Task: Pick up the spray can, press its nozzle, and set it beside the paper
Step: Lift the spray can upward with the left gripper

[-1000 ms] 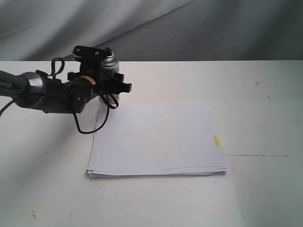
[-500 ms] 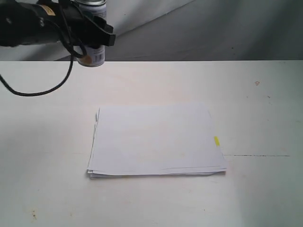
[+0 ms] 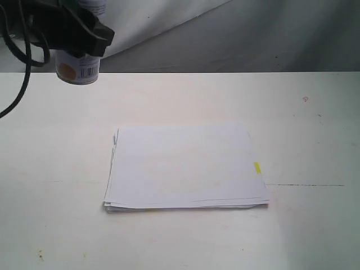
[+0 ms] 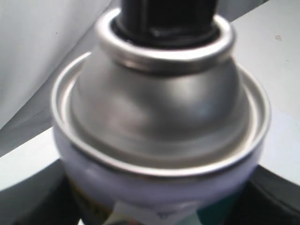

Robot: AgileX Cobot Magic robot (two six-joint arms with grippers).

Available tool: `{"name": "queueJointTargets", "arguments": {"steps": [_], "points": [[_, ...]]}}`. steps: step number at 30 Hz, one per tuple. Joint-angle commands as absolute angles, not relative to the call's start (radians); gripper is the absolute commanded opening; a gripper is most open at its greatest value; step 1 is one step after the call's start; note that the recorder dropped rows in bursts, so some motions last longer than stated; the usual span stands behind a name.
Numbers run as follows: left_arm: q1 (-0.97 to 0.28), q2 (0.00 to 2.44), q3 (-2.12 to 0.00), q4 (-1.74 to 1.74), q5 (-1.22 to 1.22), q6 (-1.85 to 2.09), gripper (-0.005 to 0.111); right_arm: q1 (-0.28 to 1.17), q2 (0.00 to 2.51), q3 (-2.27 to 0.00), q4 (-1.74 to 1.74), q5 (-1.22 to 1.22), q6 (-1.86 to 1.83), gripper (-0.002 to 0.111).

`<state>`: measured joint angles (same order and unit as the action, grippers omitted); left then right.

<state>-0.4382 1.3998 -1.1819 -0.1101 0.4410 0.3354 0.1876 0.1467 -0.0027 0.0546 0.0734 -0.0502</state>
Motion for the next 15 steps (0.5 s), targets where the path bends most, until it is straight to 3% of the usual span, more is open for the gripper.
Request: {"name": "queueJointTargets", "arguments": {"steps": [1,9,15], "points": [[-0.501,1.354,-1.158,-0.083,0.425,0.337,0.0,0.188,0.145,0.0,0.06,0.072,-0.047,0.0],[-0.552,1.337,-1.084,0.024,0.421,0.294,0.0,0.188,0.145,0.0,0.06,0.072,-0.047,0.0],[-0.564,1.343,-0.98,0.459,0.309,-0.136,0.0,0.188,0.145,0.0,0.06,0.072,-0.047,0.0]]}}
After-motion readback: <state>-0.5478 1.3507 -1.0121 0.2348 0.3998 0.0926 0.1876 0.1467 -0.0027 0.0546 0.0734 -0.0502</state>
